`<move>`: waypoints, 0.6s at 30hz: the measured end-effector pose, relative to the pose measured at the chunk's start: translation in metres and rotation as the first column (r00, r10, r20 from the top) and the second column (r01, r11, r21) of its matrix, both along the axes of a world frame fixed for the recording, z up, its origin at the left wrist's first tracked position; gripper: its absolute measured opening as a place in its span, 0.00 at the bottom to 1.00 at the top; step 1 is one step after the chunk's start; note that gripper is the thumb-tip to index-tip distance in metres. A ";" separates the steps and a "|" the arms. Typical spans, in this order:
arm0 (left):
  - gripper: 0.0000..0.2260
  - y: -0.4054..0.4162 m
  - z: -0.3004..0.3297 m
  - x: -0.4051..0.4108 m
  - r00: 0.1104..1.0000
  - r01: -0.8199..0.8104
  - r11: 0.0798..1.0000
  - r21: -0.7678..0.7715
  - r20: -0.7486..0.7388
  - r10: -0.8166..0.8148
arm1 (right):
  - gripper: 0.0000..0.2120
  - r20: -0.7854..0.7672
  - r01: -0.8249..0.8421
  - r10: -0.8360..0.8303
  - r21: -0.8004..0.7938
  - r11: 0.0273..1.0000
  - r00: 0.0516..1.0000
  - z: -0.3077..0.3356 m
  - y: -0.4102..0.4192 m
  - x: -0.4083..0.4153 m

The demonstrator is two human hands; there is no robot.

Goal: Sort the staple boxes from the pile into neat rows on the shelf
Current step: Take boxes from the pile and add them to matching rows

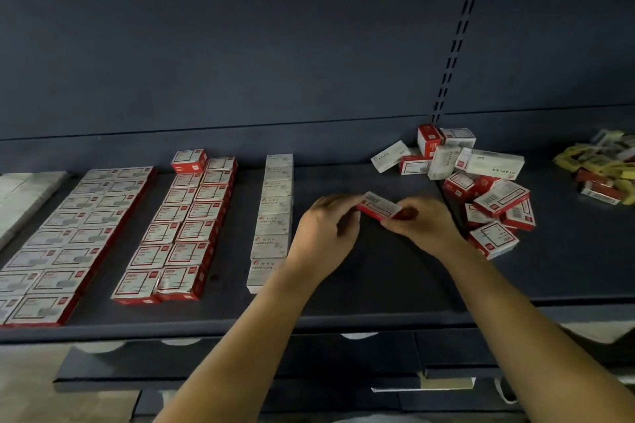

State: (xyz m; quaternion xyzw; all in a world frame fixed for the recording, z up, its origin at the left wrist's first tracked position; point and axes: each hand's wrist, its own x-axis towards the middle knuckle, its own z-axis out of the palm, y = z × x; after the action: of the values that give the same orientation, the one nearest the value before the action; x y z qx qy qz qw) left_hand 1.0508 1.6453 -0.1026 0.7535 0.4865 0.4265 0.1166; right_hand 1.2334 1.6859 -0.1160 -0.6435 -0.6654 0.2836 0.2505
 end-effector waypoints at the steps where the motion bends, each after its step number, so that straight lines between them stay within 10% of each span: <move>1: 0.13 -0.003 0.001 -0.002 0.997 -0.020 0.999 -0.051 0.071 0.023 | 0.10 -0.015 -0.041 0.041 0.012 0.999 0.999 0.001 -0.006 0.001; 9: 0.16 -0.024 0.011 -0.019 0.899 -0.003 0.910 -0.414 0.396 0.184 | 0.19 -0.492 -0.192 0.226 0.120 0.974 0.841 0.026 -0.051 -0.015; 18: 0.13 -0.045 0.023 -0.048 0.574 0.240 0.841 -0.486 0.769 0.281 | 0.24 -0.634 -0.230 0.262 0.134 0.964 0.727 0.042 -0.062 -0.041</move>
State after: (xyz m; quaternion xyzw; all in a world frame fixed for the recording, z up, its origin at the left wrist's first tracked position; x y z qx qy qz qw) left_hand 1.0033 1.6001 -0.0794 0.3982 0.4848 0.5705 0.5300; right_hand 1.1929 1.6236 -0.0741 -0.4063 -0.6236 0.5030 0.4395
